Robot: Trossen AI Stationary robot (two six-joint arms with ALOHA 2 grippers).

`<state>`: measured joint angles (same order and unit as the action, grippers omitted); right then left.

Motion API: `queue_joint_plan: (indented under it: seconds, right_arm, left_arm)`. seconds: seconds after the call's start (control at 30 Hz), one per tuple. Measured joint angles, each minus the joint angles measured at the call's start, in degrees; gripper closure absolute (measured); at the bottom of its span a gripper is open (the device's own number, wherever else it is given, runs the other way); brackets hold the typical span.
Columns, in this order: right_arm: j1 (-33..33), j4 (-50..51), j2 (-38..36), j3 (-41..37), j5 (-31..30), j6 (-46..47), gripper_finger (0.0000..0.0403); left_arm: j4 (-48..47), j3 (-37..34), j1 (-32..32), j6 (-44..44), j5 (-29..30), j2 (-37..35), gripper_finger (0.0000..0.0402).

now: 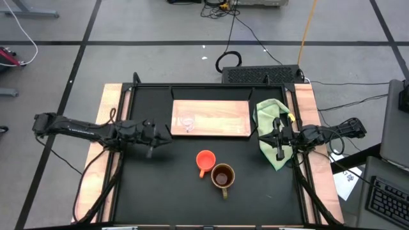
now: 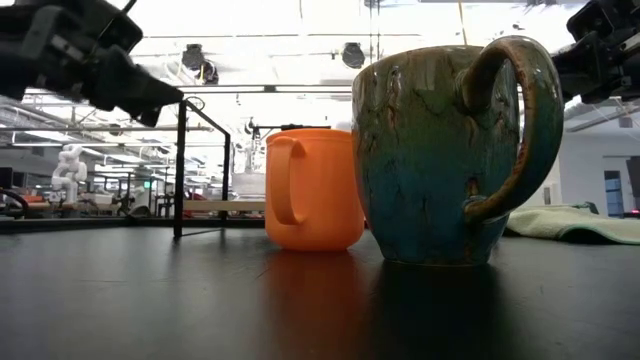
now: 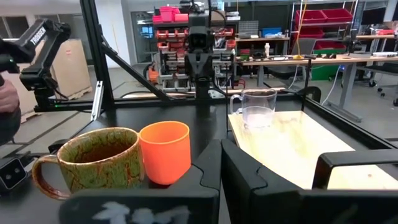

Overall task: Stack small to large cups/mugs on shelf
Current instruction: Put the orange mug on the shelf

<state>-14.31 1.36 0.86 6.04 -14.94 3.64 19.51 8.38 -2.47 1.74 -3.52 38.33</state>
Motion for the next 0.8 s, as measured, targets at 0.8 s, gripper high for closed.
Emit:
queue_joint_plan:
  seconds: [0.8]
  right_arm:
    - [0.02,-6.68,0.08,-4.91,-0.01,-5.06,0.0403]
  left_arm:
    - [10.81,-7.82,-6.62,-0.55,5.71,0.22,0.0401]
